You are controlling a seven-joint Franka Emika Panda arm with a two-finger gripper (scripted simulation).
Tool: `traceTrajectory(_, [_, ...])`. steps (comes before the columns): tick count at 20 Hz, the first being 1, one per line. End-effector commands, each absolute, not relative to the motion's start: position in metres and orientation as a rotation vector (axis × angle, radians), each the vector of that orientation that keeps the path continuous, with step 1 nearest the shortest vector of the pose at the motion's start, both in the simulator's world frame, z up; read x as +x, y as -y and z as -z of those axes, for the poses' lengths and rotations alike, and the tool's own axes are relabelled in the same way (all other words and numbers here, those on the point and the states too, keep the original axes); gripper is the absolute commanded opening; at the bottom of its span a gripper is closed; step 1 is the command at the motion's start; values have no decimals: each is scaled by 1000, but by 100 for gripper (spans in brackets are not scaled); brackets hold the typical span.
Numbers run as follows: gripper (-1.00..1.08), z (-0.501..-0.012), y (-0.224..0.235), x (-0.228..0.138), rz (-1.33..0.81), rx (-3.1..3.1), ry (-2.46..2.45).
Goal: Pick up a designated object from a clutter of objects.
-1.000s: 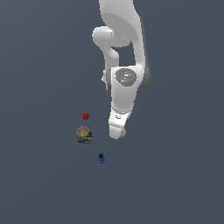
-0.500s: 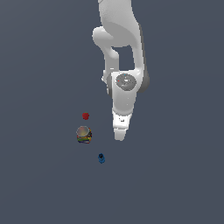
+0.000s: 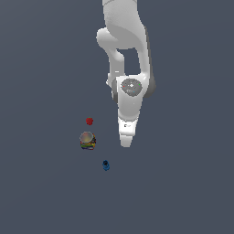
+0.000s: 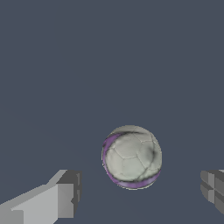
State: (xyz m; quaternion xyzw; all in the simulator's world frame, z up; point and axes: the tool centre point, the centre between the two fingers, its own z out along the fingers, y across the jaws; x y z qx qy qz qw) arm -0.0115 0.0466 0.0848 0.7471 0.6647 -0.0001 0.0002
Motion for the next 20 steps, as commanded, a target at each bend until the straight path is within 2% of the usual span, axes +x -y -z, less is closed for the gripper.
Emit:
traceTrajectory(1, [100,-80,-47,-12,1,2347,-2089])
traceTrajectory(15, [100,-36,-47,-12,0,2343,-2093])
traceTrajectory(16, [-100,-36,-47,-12,0,2343,-2093])
traceTrajectory(20, [-100,-36,-47,-12,0,2343,-2093])
